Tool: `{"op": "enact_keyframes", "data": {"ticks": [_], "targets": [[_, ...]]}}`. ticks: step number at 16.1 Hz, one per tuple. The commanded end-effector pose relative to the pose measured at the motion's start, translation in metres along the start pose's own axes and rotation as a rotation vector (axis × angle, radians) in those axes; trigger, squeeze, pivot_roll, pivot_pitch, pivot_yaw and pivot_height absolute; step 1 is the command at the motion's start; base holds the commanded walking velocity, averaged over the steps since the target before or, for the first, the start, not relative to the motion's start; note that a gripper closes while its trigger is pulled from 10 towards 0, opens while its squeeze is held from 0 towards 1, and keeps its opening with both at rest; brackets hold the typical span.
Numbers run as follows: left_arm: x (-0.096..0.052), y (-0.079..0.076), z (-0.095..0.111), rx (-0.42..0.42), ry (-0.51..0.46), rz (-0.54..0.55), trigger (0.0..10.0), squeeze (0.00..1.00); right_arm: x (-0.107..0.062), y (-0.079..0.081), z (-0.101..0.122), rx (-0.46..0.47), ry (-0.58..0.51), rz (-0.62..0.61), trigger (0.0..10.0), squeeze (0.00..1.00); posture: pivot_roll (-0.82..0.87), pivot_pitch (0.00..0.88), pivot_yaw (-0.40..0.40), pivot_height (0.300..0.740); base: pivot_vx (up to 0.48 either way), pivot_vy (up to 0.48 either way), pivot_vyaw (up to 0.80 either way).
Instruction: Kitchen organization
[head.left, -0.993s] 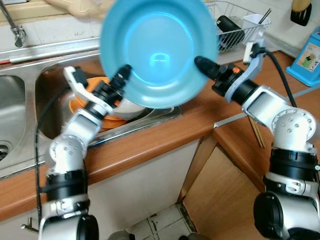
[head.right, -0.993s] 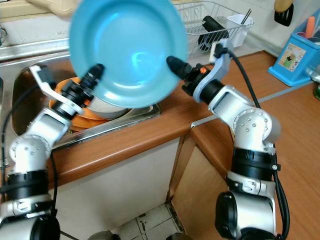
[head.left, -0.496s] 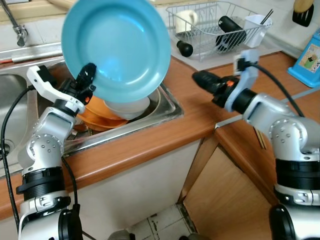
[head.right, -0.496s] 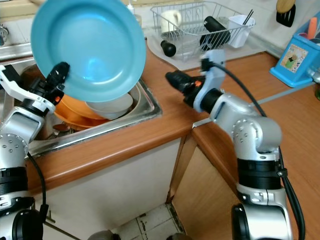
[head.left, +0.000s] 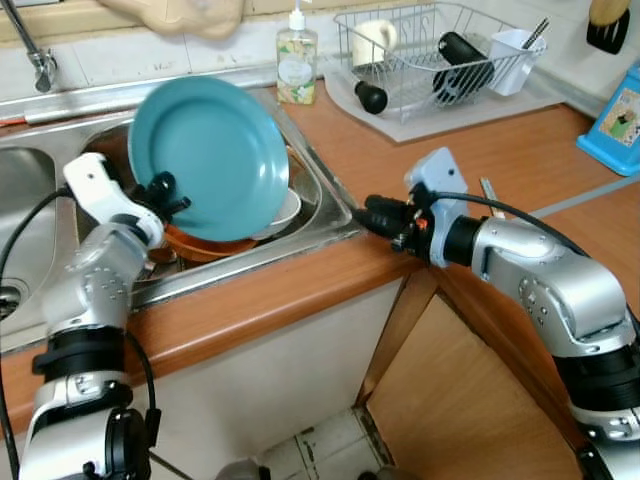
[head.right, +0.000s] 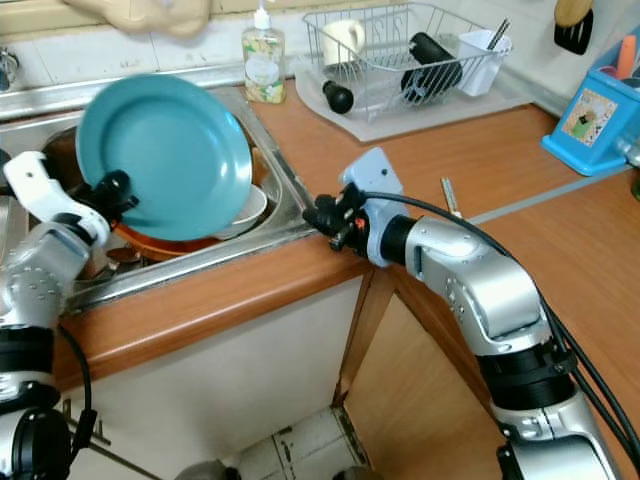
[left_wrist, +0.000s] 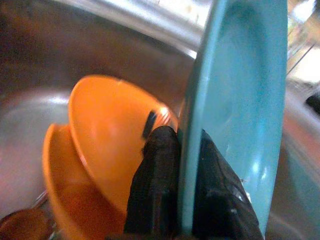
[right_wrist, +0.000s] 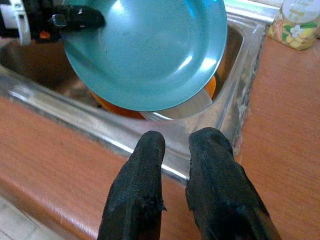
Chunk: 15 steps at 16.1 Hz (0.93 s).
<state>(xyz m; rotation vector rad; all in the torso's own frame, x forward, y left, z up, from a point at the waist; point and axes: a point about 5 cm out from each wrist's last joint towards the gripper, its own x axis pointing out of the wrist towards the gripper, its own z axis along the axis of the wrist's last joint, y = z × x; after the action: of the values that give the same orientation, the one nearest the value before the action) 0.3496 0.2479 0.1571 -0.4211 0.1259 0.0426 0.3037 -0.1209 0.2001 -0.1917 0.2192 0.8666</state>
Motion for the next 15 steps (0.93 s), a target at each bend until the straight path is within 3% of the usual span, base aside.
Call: {"op": "enact_keyframes", "data": {"ticks": [1, 5, 6, 7, 8, 10, 11, 12, 15], "targets": [[0.004, -0.004, 0.007, 0.046, -0.011, 0.013, 0.0, 0.0, -0.002, 0.003, 0.002, -0.041, 0.0, 0.013, 10.0, 0.0, -0.15, 0.0, 0.01, 0.74, 0.0, 0.0, 0.0], [0.011, -0.005, -0.002, 0.058, 0.047, 0.046, 0.0, 0.0, 0.002, 0.008, 0.0, -0.089, 0.016, 0.044, 10.0, 0.0, -0.15, 0.0, 0.008, 0.74, 0.0, 0.0, 0.0], [0.013, -0.005, -0.006, 0.072, 0.075, 0.053, 0.5, 0.0, 0.003, 0.009, -0.001, -0.093, 0.018, 0.047, 10.0, 0.0, -0.15, 0.0, 0.008, 0.74, 0.0, 0.0, 0.0], [0.014, -0.004, -0.008, 0.073, 0.095, 0.066, 6.7, 0.0, 0.004, 0.009, -0.001, -0.096, 0.02, 0.049, 10.0, 0.0, -0.15, 0.0, 0.01, 0.74, 0.0, 0.0, 0.0], [0.016, -0.004, -0.008, 0.076, 0.108, 0.081, 10.0, 0.0, 0.004, 0.01, -0.001, -0.098, 0.021, 0.049, 10.0, 0.0, -0.16, 0.0, 0.012, 0.74, 0.0, 0.0, 0.0], [0.017, -0.002, -0.01, 0.074, 0.135, 0.098, 10.0, 0.0, 0.004, 0.009, -0.002, -0.097, 0.023, 0.046, 10.0, 0.0, -0.16, 0.0, 0.014, 0.74, 0.0, 0.0, 0.0], [0.017, -0.003, -0.011, 0.077, 0.158, 0.095, 10.0, 0.09, 0.004, 0.009, -0.002, -0.097, 0.025, 0.041, 10.0, 0.0, -0.16, 0.0, 0.014, 0.74, 0.0, 0.0, 0.0], [0.018, -0.002, -0.012, 0.079, 0.166, 0.095, 10.0, 1.0, 0.004, 0.009, -0.003, -0.098, 0.027, 0.038, 10.0, 0.0, -0.16, 0.0, 0.014, 0.74, 0.0, 0.0, 0.0], [0.018, 0.0, -0.012, 0.084, 0.17, 0.112, 10.0, 1.0, 0.004, 0.006, -0.005, -0.091, 0.036, 0.013, 10.0, 0.0, -0.16, 0.0, 0.014, 0.74, 0.0, 0.0, 0.0]]}}
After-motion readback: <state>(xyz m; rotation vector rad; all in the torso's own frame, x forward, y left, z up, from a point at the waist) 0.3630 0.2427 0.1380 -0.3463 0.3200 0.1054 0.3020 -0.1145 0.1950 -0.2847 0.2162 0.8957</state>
